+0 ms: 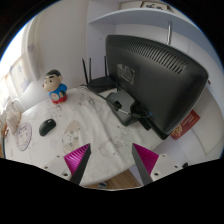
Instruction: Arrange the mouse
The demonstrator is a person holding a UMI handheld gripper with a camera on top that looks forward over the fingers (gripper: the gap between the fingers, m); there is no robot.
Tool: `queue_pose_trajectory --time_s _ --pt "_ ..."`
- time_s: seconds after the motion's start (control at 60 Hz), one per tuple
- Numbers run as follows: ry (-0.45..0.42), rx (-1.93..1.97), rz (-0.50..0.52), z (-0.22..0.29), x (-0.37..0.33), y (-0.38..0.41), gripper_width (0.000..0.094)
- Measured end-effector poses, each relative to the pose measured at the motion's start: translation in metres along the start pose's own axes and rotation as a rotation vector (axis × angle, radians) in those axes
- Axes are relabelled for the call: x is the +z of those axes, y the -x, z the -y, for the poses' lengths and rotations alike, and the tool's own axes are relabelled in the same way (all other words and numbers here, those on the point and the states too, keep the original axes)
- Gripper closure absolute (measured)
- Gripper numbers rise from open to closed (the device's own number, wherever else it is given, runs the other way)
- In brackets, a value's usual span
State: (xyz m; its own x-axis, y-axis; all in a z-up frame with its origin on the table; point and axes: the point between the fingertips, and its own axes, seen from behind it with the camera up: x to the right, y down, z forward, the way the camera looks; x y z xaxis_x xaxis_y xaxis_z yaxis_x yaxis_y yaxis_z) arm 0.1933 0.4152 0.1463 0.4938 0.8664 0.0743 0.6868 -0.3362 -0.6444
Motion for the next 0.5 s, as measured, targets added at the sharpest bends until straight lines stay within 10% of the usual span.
queue_pose_trajectory --time_s 0.5 --pt "-0.006 -0.228 0.202 -0.004 0.011 0.153 0.0078"
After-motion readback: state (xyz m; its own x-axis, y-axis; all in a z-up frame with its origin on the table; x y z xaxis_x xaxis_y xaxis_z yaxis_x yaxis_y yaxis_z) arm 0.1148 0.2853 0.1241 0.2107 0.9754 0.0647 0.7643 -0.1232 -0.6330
